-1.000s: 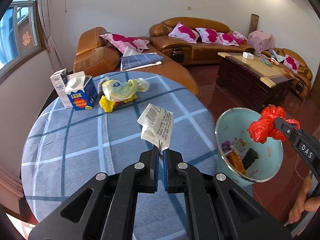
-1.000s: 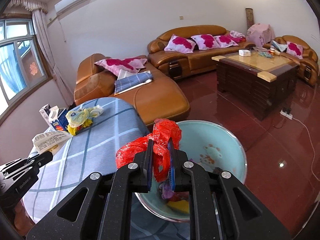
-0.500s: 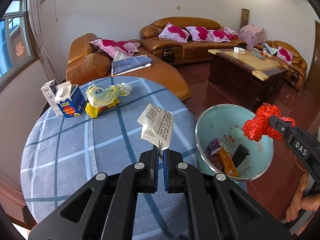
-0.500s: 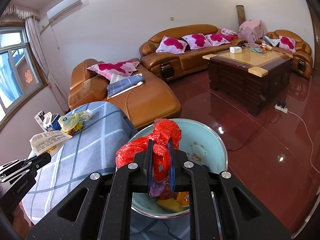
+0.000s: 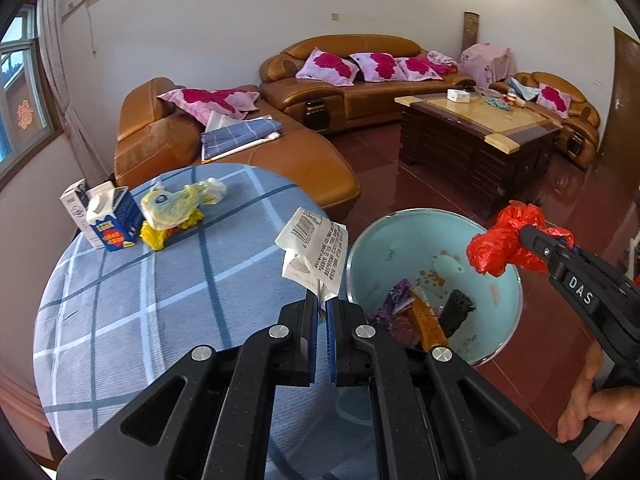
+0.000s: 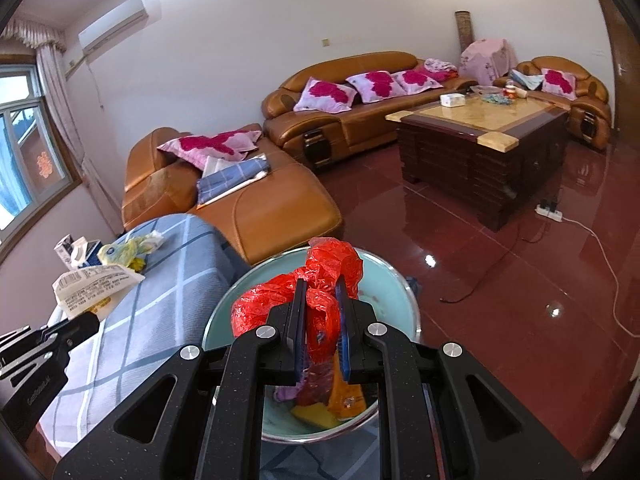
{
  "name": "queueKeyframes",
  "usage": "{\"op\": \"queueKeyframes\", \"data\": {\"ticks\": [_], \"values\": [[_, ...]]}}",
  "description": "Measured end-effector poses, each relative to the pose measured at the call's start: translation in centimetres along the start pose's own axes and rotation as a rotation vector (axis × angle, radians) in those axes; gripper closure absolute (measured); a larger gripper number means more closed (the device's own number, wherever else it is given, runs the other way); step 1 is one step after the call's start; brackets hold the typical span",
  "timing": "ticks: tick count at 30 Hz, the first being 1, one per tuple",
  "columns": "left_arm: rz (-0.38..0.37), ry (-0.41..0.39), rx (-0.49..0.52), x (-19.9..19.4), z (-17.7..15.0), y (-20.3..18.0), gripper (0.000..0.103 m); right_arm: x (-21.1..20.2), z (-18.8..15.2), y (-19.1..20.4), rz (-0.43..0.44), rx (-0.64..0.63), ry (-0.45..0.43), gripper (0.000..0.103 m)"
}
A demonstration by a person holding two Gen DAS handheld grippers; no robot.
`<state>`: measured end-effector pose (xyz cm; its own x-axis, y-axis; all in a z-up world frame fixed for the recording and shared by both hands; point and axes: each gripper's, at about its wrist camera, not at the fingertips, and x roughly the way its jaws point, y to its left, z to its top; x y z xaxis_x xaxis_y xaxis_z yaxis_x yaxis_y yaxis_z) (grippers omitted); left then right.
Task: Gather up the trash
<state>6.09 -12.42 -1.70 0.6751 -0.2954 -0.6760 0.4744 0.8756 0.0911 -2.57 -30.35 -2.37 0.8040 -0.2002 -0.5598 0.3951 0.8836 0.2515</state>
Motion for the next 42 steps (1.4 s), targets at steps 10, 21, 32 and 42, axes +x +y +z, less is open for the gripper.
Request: {"op": "queueKeyframes", "data": {"ticks": [10, 21, 32, 42], "values": [[-0.035, -0.002, 0.017, 1.0, 0.7, -2.0, 0.099, 0.7, -0.1, -1.3, -0.029, 0.025, 0.007, 0.089], [-0.057, 0.005, 0.036, 1.6, 0.9, -3.3, 0.099, 0.9, 0.0, -1.6, -0.048, 0.031, -0.001, 0.089], [-0.08, 0.027, 0.041, 2.8, 1.0, -4.2, 0.099, 1.7, -0.3, -2.3, -0.082, 0.033, 0.007, 0.089], [-0.1, 0.038, 0.06, 3.7, 1.1, -5.5, 0.099, 2.5, -0.5, -2.4, -0.117, 0.025, 0.017, 0.089]]}}
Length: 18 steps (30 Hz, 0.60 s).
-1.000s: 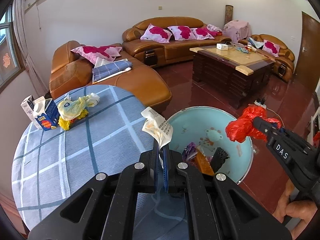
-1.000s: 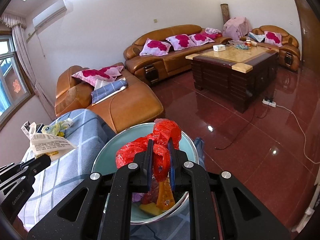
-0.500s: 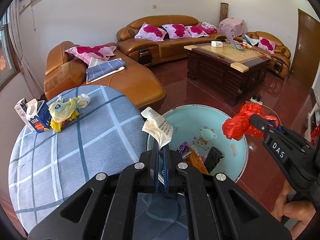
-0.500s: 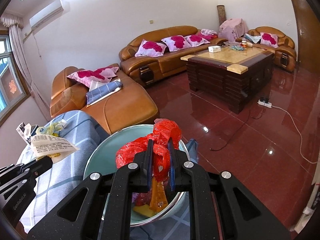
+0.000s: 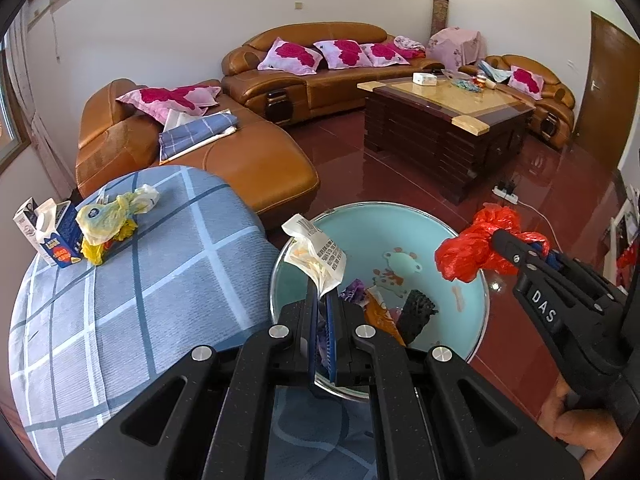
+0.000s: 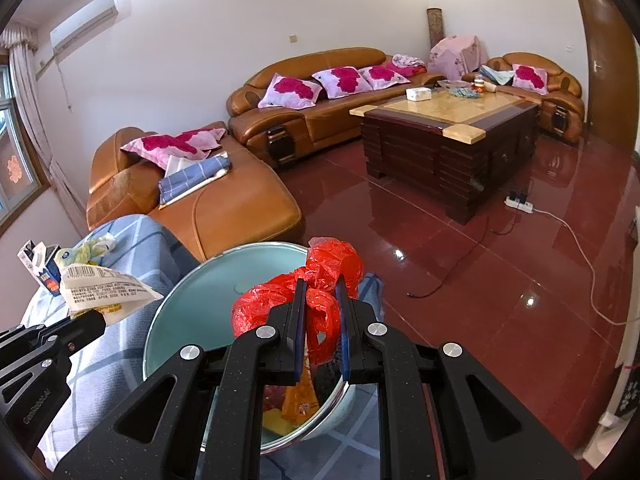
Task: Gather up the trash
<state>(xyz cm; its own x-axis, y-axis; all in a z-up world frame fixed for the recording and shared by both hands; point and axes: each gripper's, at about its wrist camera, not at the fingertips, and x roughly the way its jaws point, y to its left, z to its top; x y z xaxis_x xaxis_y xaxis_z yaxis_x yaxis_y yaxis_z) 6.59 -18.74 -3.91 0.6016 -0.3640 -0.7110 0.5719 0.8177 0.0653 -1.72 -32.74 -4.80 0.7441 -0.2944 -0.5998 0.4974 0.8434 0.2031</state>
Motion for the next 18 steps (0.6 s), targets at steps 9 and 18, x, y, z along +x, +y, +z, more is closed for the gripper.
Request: {"op": "queueKeyframes", "data": {"ticks": [9, 18], "values": [[-0.012, 0.015, 0.005, 0.8, 0.0, -0.5, 0.099, 0.9, -0.4, -0.6, -0.02, 0.0, 0.02, 0.089], [-0.023, 0.035, 0.009, 1.9, 0.0, -0.8, 0.099, 1.4, -0.7, -0.5, -0.033, -0.01, 0.032, 0.089]]}}
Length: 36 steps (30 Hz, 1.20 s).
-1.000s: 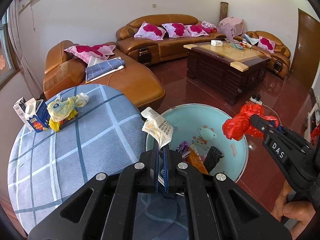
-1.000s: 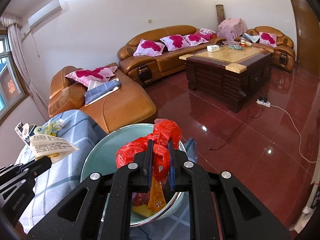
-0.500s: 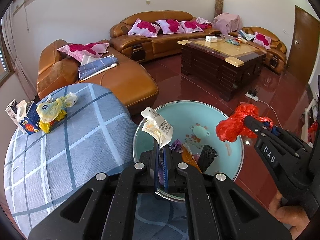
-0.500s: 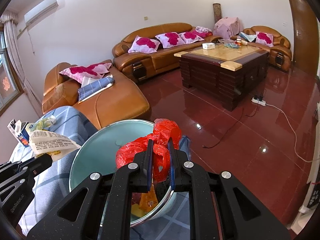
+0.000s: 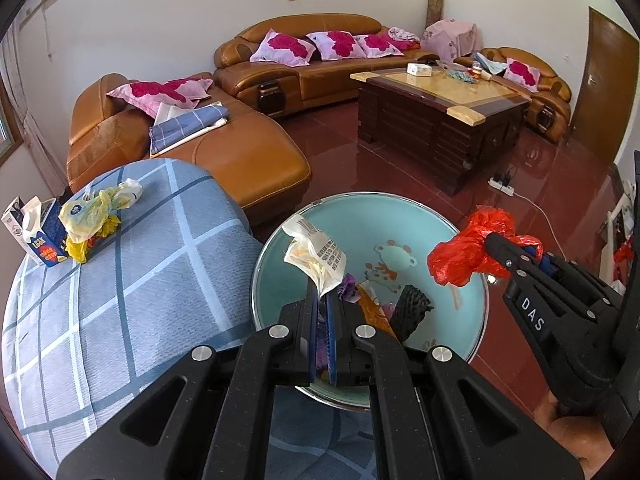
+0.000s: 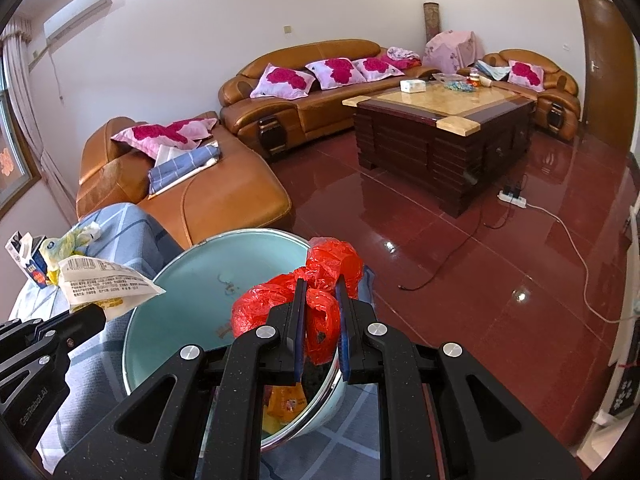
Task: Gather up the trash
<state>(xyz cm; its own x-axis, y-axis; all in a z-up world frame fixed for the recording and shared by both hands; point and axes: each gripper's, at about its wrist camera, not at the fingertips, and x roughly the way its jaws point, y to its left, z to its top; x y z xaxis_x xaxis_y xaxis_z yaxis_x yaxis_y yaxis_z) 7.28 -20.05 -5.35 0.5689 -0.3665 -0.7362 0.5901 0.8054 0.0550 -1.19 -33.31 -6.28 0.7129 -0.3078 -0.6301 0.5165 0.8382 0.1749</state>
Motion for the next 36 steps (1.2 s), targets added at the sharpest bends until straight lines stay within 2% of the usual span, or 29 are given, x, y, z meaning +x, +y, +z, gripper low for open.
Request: {"op": "queueKeyframes", "data": {"ticks": [12, 14, 19, 23, 24, 25, 31, 32, 34, 36], "values": [[-0.038, 0.054, -0.025, 2.3, -0.4, -0.2, 0.099, 2.1, -0.9, 0.5, 0.001, -0.047, 0.056, 0.087], [-0.036, 0.061, -0.03, 2.5, -0.5, -0.2, 0.099, 2.6, -1.1, 0.8, 0.018, -0.053, 0.066, 0.084], [-0.03, 0.069, -0.028, 2.5, -0.4, -0.1, 0.098, 2.0, -1.0, 0.9, 0.061, -0.045, 0.051, 0.066], [-0.027, 0.067, -0.029, 2.4, -0.3, -0.2, 0.097, 1.0, -0.6, 0.2, 0.06, -0.003, 0.014, 0.065], [-0.026, 0.064, -0.029, 2.3, -0.3, -0.3, 0.091, 0.8, -0.5, 0.0, 0.055, 0.009, 0.006, 0.065], [-0.024, 0.058, -0.028, 2.2, -0.3, -0.3, 0.079, 0.8, -0.3, -0.1, 0.051, 0.016, 0.003, 0.065], [0.001, 0.02, -0.023, 1.0, -0.1, -0.4, 0.046, 0.0, 0.0, -0.7, 0.026, 0.06, -0.029, 0.064], [0.018, 0.008, -0.022, 0.7, -0.1, -0.4, 0.043, -0.2, 0.1, -0.8, 0.025, 0.065, -0.035, 0.063], [0.052, -0.008, -0.018, 0.3, 0.0, -0.2, 0.03, -0.5, 0.2, -0.8, 0.021, 0.073, -0.05, 0.056], [0.099, -0.025, -0.028, -0.2, 0.0, 0.5, 0.021, -0.8, 0.3, -0.7, 0.024, 0.07, -0.061, 0.053]]}}
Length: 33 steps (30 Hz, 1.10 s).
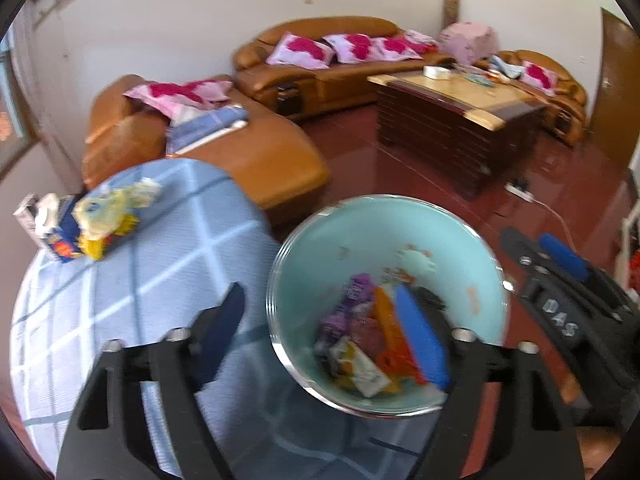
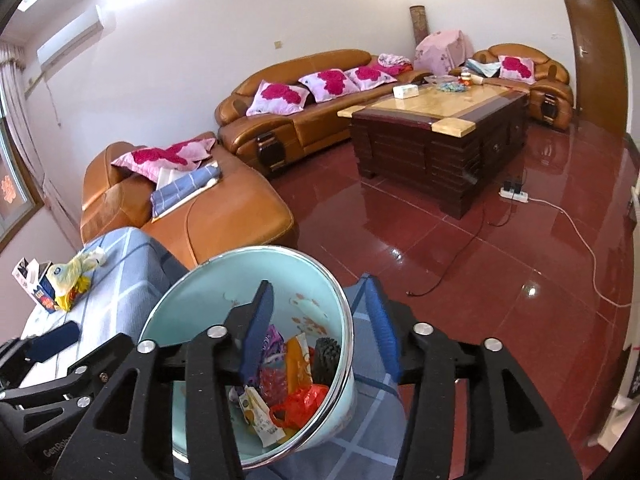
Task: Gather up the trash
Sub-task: 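Open both tools over the bucket, dropping the red bag and receipt, then move both open tools back over the table toward the yellow bags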
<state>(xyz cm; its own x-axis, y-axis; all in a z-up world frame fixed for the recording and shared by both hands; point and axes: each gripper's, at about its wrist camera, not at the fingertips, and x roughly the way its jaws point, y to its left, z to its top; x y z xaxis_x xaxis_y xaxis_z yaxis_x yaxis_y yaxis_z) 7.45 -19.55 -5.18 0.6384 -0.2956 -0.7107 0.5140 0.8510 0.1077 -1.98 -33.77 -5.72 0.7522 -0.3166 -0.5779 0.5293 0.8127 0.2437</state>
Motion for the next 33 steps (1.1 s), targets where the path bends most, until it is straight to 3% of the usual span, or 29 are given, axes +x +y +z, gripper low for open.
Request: {"op": "queueKeyframes", "data": {"ticks": [4, 7, 10, 19, 25, 33], "values": [[0.057, 0.004, -0.06, -0.4, 0.0, 2.8, 0.016, -0.5, -0.1, 0.8, 0.016, -0.032, -0.018, 0.037], [0.102, 0.005, -0.103, -0.6, -0.2, 4.9, 0.014, -0.7, -0.1, 1.4, 0.012, -0.058, -0.022, 0.034], [0.152, 0.014, -0.126, -0.7, -0.7, 6.7, 0.014, -0.7, -0.3, 1.8, 0.002, -0.071, -0.016, 0.034], [0.209, 0.025, -0.198, -0.8, -1.8, 11.4, 0.007, -1.2, 0.1, 4.7, 0.0, -0.118, -0.022, 0.034], [0.27, 0.05, -0.265, -0.3, -2.9, 15.8, 0.006, 0.0, 0.2, 9.1, 0.03, -0.176, 0.018, 0.034], [0.351, 0.11, -0.357, 0.7, -5.8, 23.5, 0.006, 2.2, 0.1, 17.3, 0.141, -0.242, 0.087, 0.035]]}}
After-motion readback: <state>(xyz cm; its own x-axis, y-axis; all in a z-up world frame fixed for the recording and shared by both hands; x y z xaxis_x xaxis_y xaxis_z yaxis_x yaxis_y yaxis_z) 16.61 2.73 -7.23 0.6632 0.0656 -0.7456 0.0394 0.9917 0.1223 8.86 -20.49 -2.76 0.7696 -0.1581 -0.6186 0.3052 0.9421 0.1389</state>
